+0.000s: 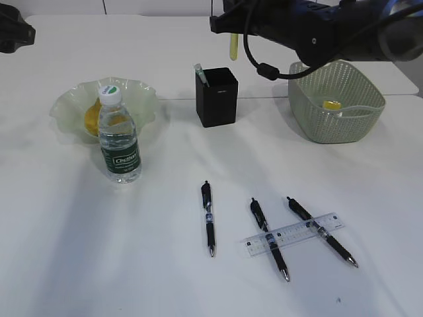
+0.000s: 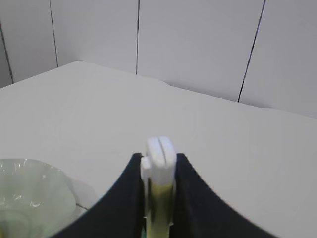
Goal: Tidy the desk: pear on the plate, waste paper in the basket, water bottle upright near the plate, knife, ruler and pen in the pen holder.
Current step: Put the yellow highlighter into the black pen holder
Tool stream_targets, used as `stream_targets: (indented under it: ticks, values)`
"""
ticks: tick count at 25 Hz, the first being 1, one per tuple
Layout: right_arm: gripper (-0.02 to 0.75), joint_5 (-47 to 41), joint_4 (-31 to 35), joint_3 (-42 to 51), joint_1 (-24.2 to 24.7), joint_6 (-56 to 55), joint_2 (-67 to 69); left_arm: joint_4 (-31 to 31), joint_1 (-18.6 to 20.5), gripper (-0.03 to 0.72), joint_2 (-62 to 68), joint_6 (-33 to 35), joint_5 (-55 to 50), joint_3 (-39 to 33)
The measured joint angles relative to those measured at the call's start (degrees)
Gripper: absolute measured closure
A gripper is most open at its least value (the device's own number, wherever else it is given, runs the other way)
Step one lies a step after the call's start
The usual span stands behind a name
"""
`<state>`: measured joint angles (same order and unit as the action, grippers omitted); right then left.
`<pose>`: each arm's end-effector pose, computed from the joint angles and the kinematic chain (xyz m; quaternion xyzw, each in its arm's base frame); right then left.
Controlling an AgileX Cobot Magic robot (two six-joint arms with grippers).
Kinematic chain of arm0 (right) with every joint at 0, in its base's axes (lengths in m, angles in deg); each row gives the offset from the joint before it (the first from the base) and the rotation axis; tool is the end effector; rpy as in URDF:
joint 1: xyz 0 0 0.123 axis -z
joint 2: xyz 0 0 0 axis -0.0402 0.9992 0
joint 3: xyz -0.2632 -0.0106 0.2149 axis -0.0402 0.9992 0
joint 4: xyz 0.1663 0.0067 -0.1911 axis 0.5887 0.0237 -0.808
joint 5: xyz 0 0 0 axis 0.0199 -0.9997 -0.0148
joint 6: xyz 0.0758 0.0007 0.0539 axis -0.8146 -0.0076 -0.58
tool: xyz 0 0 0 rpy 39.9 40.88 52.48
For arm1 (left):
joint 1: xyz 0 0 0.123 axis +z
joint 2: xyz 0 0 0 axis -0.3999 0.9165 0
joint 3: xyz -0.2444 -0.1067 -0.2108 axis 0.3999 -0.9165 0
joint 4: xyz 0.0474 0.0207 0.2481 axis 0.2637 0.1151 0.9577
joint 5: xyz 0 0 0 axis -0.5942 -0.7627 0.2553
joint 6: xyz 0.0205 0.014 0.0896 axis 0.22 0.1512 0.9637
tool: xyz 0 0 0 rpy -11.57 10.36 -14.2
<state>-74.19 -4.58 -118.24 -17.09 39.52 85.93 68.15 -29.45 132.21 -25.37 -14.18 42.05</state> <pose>0.5003 0.1775 0.3180 -0.1752 0.7248 0.0769 0.6619 0.3515 -0.0345 0.3664 0.0803 0.8522 0.0064 0.5170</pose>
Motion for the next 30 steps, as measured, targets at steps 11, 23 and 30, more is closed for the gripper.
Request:
stream_targets:
  ticks: [11,23,30]
  values:
    - [0.633,-0.96,0.57,-9.96,0.00,-0.10,8.83,0.00,0.00,0.225,0.00,0.00,-0.44,0.00]
    - [0.633,-2.55,0.77,-16.42,0.62,-0.10,13.80,0.00,0.00,0.225,0.00,0.00,-0.44,0.00]
    - [0.633,-2.76,0.88,-19.56,0.90,-0.10,16.15,0.00,0.00,0.225,0.00,0.00,-0.53,0.00]
